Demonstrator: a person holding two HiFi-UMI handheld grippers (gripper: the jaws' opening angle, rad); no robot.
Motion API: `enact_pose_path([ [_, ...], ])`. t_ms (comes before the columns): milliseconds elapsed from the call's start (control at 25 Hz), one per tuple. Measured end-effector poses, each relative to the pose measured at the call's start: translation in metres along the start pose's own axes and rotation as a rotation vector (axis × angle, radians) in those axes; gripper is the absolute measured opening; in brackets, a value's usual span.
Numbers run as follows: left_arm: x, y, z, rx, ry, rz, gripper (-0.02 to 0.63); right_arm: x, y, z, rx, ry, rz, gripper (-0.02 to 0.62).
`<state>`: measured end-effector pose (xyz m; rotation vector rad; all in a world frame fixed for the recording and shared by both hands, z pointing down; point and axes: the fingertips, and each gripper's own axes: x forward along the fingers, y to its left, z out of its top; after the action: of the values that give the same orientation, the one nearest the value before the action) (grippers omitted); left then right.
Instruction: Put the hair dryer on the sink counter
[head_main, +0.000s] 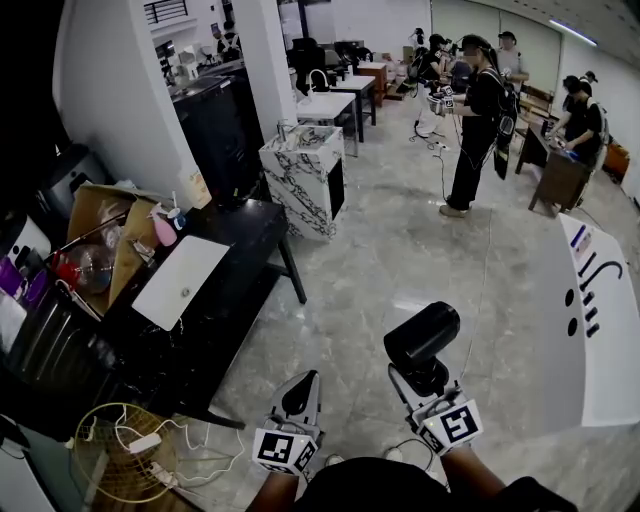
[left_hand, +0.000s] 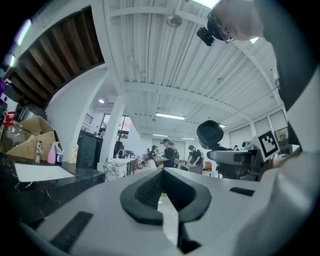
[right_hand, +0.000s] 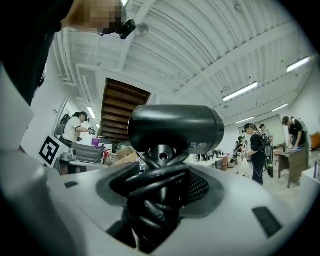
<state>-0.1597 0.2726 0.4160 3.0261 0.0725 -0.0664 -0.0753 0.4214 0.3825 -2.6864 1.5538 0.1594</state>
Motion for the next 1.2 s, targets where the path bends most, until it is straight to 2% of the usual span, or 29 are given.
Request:
enact_pose_path([
  [240, -0.009, 0.023, -0.003, 0.024, 0.0, -0.01, -0.002, 0.016, 0.024, -0.011, 0.059, -0.009, 0.074, 0.255],
  [360, -0.009, 0.035, -0.008, 0.024, 0.016, -0.015, -0.002, 0.025, 0.032, -0.011, 0.079, -0.026, 0.078, 0.255],
  [520, 0.003, 0.054, -0.01, 0.025, 0.019, -0.019, -0.002, 0.046, 0.029, -0.016, 0.055, -0.016, 0.077, 0.255],
  [800, 0.063, 0.101, -0.024, 0.054, 0.053, 0.017, -0.002, 0.11, -0.002, -0.033, 0.037, -0.005, 0.131, 0.256],
  [1000, 0.116, 0.129, -0.021, 0.091, 0.052, 0.044, -0.002, 0.159, -0.035, -0.039, 0.026, -0.012, 0.162, 0.256],
  [1200, 0.163, 0.146, -0.015, 0.088, 0.053, 0.076, -0.002, 0.198, -0.069, -0.044, 0.03, 0.025, 0.207, 0.256],
])
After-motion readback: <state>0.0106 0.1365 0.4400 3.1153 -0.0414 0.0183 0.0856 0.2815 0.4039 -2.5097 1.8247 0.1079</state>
